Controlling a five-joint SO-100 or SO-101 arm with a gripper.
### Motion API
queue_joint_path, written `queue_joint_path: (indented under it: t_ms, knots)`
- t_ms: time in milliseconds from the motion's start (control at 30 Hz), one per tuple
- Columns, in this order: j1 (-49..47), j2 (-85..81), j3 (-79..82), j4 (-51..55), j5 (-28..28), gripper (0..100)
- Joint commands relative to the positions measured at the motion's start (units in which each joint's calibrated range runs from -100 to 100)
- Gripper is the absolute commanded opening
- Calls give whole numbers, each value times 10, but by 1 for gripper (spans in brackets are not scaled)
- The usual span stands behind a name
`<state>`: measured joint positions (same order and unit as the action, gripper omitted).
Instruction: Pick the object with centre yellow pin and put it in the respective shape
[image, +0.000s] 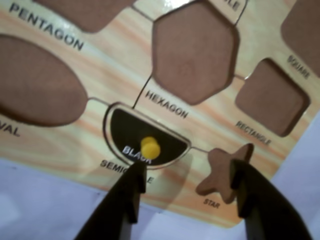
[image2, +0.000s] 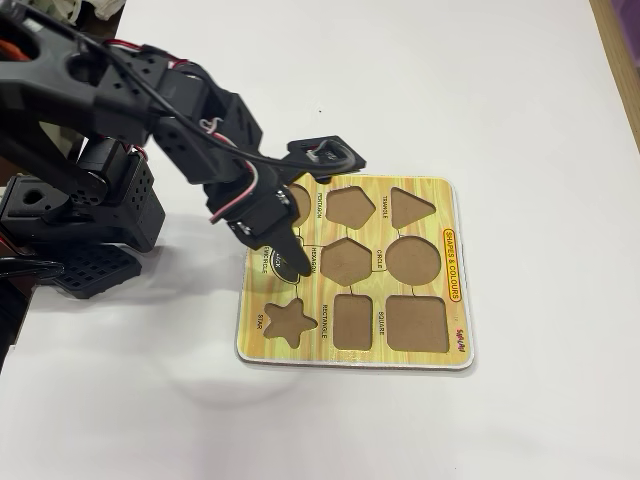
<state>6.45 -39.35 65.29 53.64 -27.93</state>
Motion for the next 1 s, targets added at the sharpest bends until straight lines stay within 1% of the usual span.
queue_joint_path:
  t_ms: [0,200,267,433,667,833,967]
  knots:
    - [-6,-92,38,-7,-3,20]
    - [-6,-248,128,-7,-3,20]
    - [-5,-293,146,-7,-13,20]
    - [-5,-376,178,-7,-91,20]
    - [-4,-402,183,-7,-157,20]
    - [-5,-402,204,-8,-215,20]
    - [-5,-403,233,-8,-240,20]
